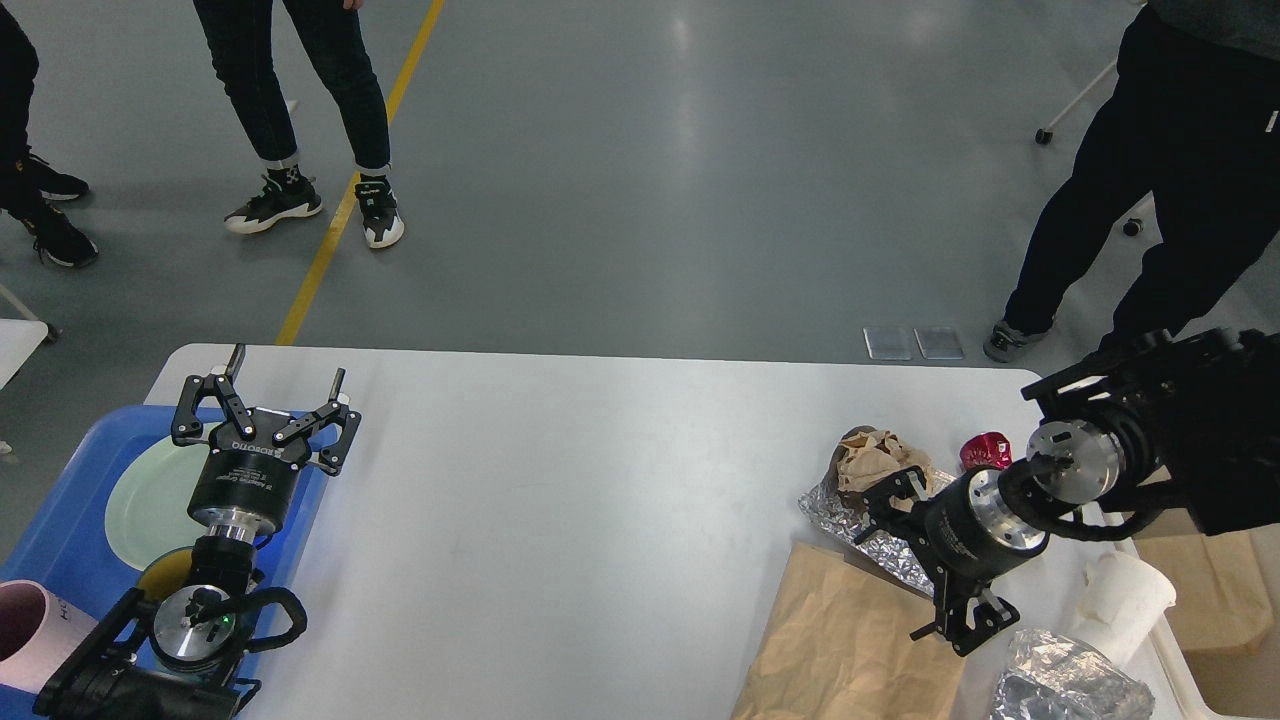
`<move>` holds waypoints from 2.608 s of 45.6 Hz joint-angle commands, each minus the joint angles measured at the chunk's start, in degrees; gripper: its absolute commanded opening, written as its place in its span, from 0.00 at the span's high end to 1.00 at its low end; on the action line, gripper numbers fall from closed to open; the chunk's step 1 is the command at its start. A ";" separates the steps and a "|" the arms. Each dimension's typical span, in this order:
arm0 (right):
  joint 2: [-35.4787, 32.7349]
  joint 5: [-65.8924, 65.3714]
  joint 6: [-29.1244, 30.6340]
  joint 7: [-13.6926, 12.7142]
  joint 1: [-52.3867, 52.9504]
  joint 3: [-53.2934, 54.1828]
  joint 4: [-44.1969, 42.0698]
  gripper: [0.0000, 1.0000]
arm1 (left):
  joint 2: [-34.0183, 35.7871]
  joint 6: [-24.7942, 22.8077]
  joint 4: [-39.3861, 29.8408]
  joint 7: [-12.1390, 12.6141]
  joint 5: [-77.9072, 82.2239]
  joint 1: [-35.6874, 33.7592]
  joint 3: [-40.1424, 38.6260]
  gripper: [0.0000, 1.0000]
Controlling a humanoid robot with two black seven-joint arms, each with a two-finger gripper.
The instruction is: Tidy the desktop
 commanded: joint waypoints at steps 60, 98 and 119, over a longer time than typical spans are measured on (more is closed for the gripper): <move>11.31 -0.05 -13.54 -1.11 -18.23 8.94 -12.23 1.00 | -0.01 0.07 0.00 0.00 0.00 -0.09 0.00 0.03; 4.89 -0.66 -2.41 -1.55 12.60 0.70 8.24 1.00 | -0.01 -0.02 0.00 0.00 0.00 0.00 0.00 0.03; 2.44 -24.29 30.40 -0.85 39.68 -7.05 11.67 1.00 | -0.01 0.07 0.00 0.00 0.00 0.00 0.00 0.03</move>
